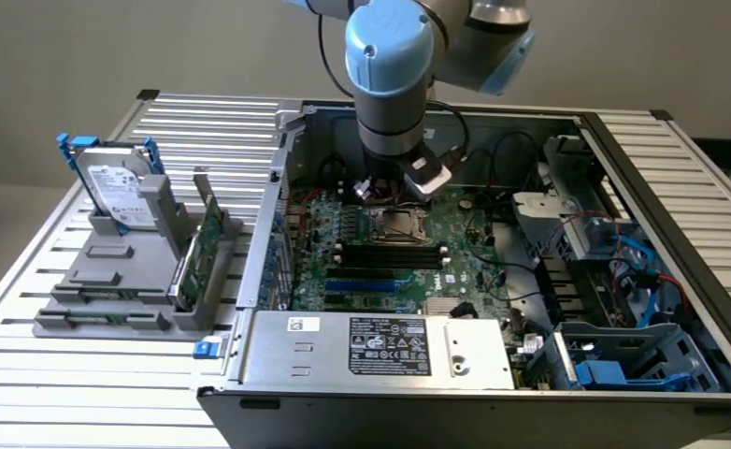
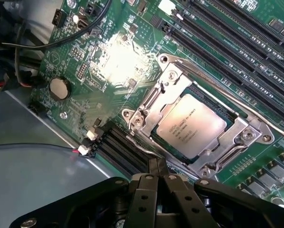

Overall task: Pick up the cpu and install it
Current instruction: 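Install the first cpu locking lever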

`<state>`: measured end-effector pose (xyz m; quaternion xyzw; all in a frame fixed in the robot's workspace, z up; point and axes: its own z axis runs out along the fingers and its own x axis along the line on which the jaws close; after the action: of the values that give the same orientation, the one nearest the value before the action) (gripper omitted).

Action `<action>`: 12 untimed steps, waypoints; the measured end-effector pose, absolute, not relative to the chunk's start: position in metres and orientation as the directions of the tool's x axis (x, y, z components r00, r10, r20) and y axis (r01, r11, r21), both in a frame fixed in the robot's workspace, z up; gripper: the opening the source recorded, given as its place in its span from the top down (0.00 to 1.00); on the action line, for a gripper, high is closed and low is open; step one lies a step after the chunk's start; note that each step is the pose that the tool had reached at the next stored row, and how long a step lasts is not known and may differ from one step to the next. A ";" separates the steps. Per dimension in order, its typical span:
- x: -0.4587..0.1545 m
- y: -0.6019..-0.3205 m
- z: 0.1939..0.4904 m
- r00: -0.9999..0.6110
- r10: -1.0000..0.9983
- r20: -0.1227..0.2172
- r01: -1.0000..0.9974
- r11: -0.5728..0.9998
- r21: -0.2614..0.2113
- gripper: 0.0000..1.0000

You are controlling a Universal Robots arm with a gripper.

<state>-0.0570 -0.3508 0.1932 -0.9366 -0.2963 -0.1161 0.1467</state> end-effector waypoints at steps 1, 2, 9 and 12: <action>-0.057 -0.351 0.196 0.798 0.521 0.304 0.589 -0.781 -0.207 0.89; -0.058 -0.351 0.198 0.798 0.521 0.302 0.589 -0.781 -0.208 0.89; -0.061 -0.351 0.207 0.804 0.520 0.288 0.584 -0.781 -0.222 0.89; -0.064 -0.351 0.207 0.808 0.520 0.276 0.581 -0.781 -0.230 0.89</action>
<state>-0.0643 -0.3509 0.2072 -0.9384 -0.2933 -0.0991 0.1536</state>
